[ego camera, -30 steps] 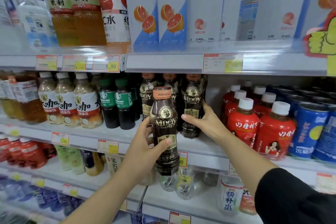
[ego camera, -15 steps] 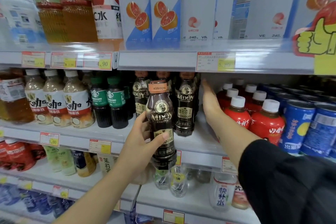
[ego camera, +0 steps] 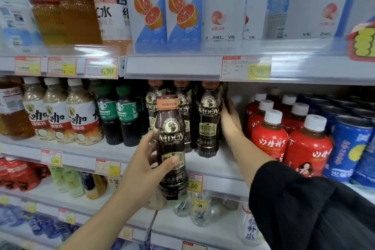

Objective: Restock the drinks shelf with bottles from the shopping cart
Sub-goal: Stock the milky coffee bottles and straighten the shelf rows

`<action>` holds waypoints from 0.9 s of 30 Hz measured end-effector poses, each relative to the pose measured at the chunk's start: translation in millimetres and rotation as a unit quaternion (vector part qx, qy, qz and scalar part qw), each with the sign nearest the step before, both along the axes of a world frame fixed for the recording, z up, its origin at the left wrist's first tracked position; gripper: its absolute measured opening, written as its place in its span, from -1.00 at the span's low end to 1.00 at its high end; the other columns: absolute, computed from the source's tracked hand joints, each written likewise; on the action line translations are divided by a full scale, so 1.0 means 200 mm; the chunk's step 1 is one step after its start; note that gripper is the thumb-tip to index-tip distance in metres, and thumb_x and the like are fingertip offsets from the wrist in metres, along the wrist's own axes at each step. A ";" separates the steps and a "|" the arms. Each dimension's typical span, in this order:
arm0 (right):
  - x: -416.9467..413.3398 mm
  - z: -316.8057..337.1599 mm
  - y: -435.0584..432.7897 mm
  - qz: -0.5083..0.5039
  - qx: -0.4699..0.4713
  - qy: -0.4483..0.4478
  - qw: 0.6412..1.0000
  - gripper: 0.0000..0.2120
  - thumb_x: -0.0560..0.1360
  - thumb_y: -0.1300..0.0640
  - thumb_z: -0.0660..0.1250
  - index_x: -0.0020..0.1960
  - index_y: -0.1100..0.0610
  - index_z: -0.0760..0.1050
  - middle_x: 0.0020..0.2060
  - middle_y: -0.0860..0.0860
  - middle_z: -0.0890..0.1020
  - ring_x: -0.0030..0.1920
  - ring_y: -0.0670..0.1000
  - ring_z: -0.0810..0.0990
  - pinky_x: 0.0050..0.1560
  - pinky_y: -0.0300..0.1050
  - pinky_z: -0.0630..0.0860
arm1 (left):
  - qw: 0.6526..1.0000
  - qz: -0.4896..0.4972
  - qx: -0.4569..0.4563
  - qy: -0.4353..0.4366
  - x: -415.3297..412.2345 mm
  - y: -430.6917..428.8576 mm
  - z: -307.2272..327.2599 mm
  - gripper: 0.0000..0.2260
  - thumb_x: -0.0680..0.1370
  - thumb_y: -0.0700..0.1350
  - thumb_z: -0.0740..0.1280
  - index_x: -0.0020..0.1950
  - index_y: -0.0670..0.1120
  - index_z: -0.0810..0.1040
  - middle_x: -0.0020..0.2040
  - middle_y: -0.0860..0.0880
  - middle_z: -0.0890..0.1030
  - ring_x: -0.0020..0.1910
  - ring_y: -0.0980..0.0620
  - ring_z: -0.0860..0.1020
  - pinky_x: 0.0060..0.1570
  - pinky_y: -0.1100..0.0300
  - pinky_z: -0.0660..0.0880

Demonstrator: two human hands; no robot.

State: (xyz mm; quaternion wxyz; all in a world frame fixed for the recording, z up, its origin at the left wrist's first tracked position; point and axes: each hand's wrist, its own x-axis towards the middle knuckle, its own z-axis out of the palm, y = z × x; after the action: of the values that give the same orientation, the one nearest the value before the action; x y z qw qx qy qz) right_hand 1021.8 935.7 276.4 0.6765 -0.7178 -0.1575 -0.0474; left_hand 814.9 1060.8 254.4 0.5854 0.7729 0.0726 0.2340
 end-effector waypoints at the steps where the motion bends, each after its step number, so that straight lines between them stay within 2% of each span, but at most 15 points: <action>1: 0.00 0.00 0.00 -0.002 -0.001 0.002 1.000 -0.48 0.51 -0.29 0.10 0.44 -0.21 0.18 0.39 0.01 0.40 0.39 0.12 0.35 0.41 0.09 0.24 | 1.000 -0.006 -0.003 -0.001 0.01 0.00 0.00 -0.43 0.38 0.00 0.41 0.29 0.30 0.25 0.25 0.21 0.47 0.26 0.13 0.45 0.07 0.18 0.42; 4: 0.01 0.00 0.00 0.003 0.004 0.013 1.000 -0.47 0.51 -0.28 0.10 0.44 -0.20 0.17 0.40 0.02 0.39 0.40 0.13 0.34 0.42 0.08 0.23 | 1.000 -0.015 -0.008 -0.004 0.02 0.00 0.00 -0.31 0.31 0.06 0.40 0.41 0.20 0.23 0.27 0.18 0.48 0.24 0.14 0.47 0.02 0.26 0.43; 8: 0.01 0.00 0.00 0.014 0.008 0.007 1.000 -0.48 0.53 -0.27 0.07 0.45 -0.19 0.18 0.40 0.01 0.39 0.40 0.11 0.34 0.35 -0.05 0.22 | 1.000 -0.020 -0.015 -0.016 0.03 -0.01 0.02 -0.36 0.30 0.05 0.40 0.34 0.24 0.26 0.20 0.21 0.53 0.16 0.20 0.53 -0.10 0.35 0.47; 14: 0.00 0.00 0.00 0.025 0.020 0.007 0.999 -0.47 0.52 -0.29 0.06 0.45 -0.18 0.19 0.38 0.00 0.41 0.38 0.09 0.37 0.23 -0.13 0.24 | 0.999 -0.022 -0.012 -0.022 0.03 -0.01 0.02 -0.32 0.30 0.07 0.41 0.38 0.21 0.25 0.20 0.19 0.54 0.17 0.19 0.53 -0.04 0.30 0.50; 18: -0.03 0.01 -0.01 0.005 0.038 0.005 0.999 -0.48 0.55 -0.26 0.02 0.46 -0.11 0.19 0.40 0.02 0.38 0.40 0.10 0.33 0.33 -0.06 0.21 | 1.000 -0.021 -0.005 -0.022 0.02 -0.02 0.02 -0.36 0.33 0.05 0.41 0.36 0.23 0.26 0.21 0.17 0.54 0.17 0.17 0.53 0.01 0.24 0.51; 21: -0.13 0.05 -0.04 -0.004 0.096 0.021 0.995 -0.44 0.52 -0.30 0.03 0.43 -0.07 0.26 0.38 0.01 0.41 0.39 0.07 0.34 0.43 0.03 0.19 | 0.999 -0.026 0.007 -0.039 0.00 -0.04 0.04 -0.46 0.42 -0.08 0.42 0.29 0.27 0.29 0.16 0.19 0.56 0.10 0.25 0.55 0.00 0.24 0.53; 22: -0.18 0.07 -0.06 -0.001 0.105 0.014 0.994 -0.44 0.51 -0.30 0.04 0.41 -0.05 0.28 0.35 0.00 0.43 0.37 0.05 0.36 0.42 0.04 0.21 | 0.998 -0.028 0.011 -0.047 -0.01 -0.06 0.05 -0.48 0.43 -0.12 0.42 0.24 0.31 0.30 0.12 0.24 0.56 0.07 0.33 0.54 0.00 0.29 0.53; 24: -0.32 0.10 -0.13 0.007 0.090 -0.037 0.995 -0.57 0.58 -0.17 0.05 0.35 0.01 0.36 0.23 -0.05 0.50 0.29 -0.02 0.43 0.35 -0.03 0.30 | 0.997 -0.039 0.022 -0.059 -0.03 -0.10 0.07 -0.47 0.44 -0.16 0.41 0.18 0.34 0.28 0.00 0.39 0.53 -0.02 0.50 0.49 -0.05 0.46 0.49; 25: -0.40 0.11 -0.17 0.024 0.089 -0.068 0.993 -0.64 0.59 -0.11 0.07 0.29 0.01 0.40 0.16 -0.08 0.53 0.24 -0.05 0.47 0.32 -0.04 0.36 | 0.996 -0.051 0.032 -0.063 -0.03 -0.12 0.08 -0.47 0.44 -0.17 0.42 0.21 0.32 0.28 -0.03 0.41 0.53 -0.02 0.52 0.48 -0.04 0.48 0.47; 27: -0.57 0.13 -0.28 0.079 0.072 -0.117 0.987 -0.68 0.52 -0.14 0.14 0.20 -0.04 0.44 0.09 -0.10 0.58 0.16 -0.09 0.53 0.21 -0.11 0.45 | 0.993 -0.080 0.053 -0.074 -0.03 -0.17 0.09 -0.45 0.44 -0.17 0.43 0.26 0.27 0.30 0.04 0.38 0.56 0.07 0.41 0.50 0.04 0.38 0.49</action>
State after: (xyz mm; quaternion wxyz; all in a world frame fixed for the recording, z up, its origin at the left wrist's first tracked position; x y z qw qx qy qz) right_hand 908.6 880.5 302.5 0.7050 -0.6420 -0.2878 -0.0890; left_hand 809.2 1027.4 272.1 0.5644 0.7866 -0.0457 0.2462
